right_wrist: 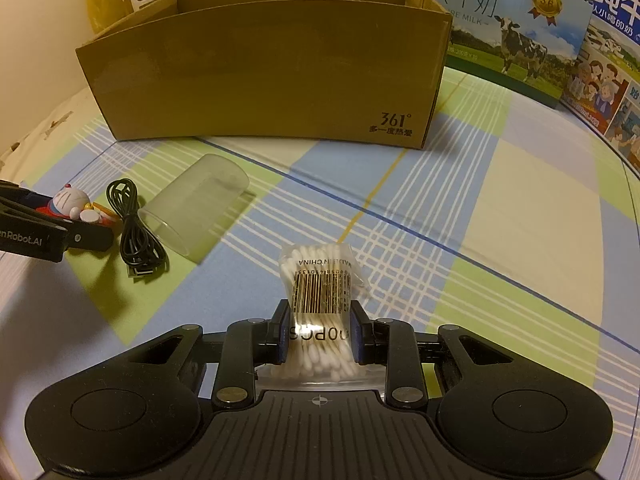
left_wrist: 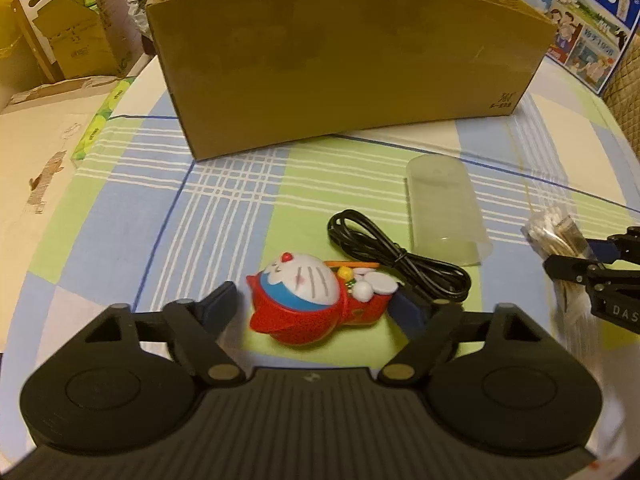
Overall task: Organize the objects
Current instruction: 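Grasp the red Doraemon figure with the left tool while the right tool grasps the cotton swab pack, then carry the red figure and cotton swab pack over the cardboard box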
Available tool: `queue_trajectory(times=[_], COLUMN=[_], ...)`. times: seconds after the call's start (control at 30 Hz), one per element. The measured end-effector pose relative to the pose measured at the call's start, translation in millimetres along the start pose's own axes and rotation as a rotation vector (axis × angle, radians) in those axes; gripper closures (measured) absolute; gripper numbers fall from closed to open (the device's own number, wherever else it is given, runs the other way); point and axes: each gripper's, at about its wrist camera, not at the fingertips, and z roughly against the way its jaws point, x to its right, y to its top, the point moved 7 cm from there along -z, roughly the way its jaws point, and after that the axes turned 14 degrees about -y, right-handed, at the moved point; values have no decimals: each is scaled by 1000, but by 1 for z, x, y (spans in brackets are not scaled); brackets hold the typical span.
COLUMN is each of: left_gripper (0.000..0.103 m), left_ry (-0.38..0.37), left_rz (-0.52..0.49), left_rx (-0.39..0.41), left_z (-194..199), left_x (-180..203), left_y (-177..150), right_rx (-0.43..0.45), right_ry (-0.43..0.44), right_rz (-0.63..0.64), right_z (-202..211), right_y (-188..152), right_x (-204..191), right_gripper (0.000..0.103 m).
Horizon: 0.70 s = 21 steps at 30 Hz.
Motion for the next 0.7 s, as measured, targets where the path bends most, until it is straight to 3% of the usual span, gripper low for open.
queue_trajectory(times=[0.7], left_gripper=[31], left_ry=[20], left_rz=[-34], left_rx=[19], left_z=[18], left_x=[-9], left_y=[-8], right_rx=[-8], right_ry=[1], right_rz=[8], right_z=[2], right_y=[1], right_x=[-2], right_gripper=[77])
